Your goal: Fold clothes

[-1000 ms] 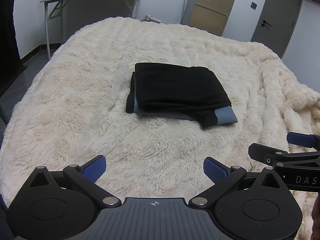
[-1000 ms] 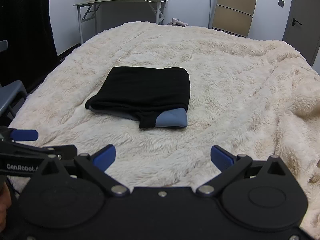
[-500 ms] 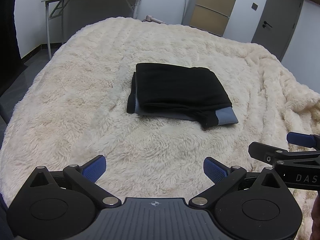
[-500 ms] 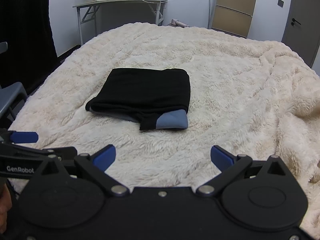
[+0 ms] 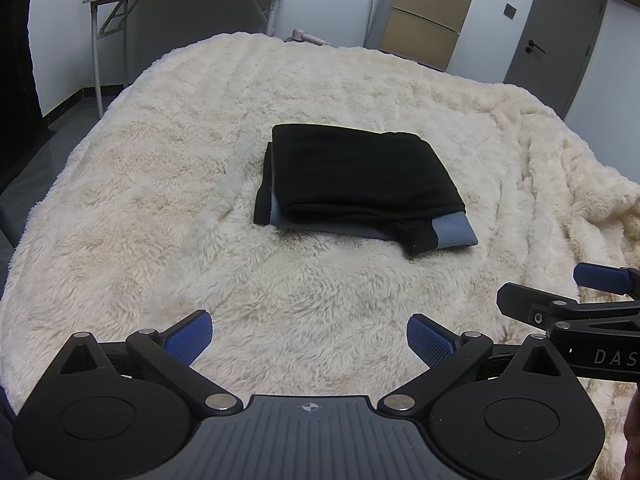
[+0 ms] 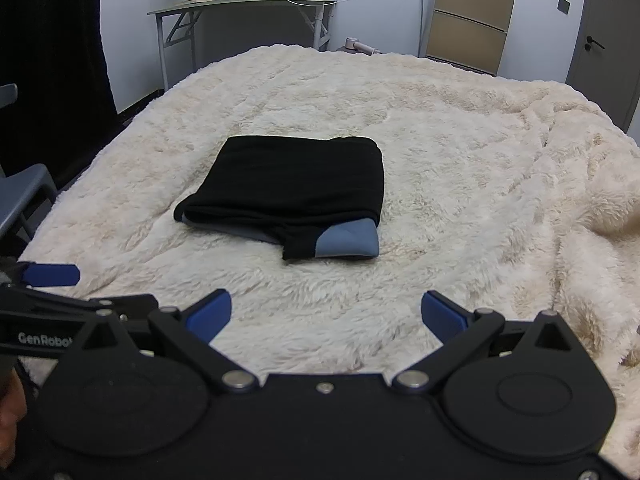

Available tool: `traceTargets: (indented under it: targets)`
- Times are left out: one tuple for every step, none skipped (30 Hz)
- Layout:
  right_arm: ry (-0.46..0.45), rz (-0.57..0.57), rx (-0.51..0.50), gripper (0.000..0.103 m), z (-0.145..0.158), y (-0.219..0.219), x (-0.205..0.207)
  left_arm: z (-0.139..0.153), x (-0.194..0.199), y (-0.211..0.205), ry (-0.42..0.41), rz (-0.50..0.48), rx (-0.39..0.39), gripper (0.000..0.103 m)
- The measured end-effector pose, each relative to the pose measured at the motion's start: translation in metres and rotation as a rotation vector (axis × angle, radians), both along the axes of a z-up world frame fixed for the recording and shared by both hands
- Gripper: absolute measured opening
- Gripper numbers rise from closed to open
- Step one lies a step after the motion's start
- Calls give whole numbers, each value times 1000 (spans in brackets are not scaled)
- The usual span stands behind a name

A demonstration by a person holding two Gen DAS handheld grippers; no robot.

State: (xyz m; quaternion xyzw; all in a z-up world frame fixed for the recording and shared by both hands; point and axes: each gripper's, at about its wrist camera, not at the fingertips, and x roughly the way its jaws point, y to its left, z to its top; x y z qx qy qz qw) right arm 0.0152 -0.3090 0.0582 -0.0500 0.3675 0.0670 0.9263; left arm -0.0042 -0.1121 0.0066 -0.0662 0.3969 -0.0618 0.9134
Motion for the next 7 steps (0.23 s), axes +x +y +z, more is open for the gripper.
traceTargets:
  targets:
    - [0, 0, 1, 103, 0, 0, 0, 0, 0, 0, 0, 0, 0, 103]
    - [0, 1, 1, 103, 0, 0, 0, 0, 0, 0, -1, 1, 0, 103]
    - [0, 1, 1, 103, 0, 0, 0, -1, 1, 0, -1, 1, -1, 103]
    - [-1, 2, 2, 103, 0, 1, 0, 0, 1, 1, -1, 2, -1, 103]
    - [-1, 2, 2, 103, 0, 1, 0, -1, 1, 1, -3, 2, -2, 103]
    - [-1, 2, 2, 103, 0, 1, 0, -1, 1, 1, -5, 3, -2, 102]
    - [-1, 2, 3, 103, 0, 1, 0, -1, 0, 1, -7, 3, -2, 102]
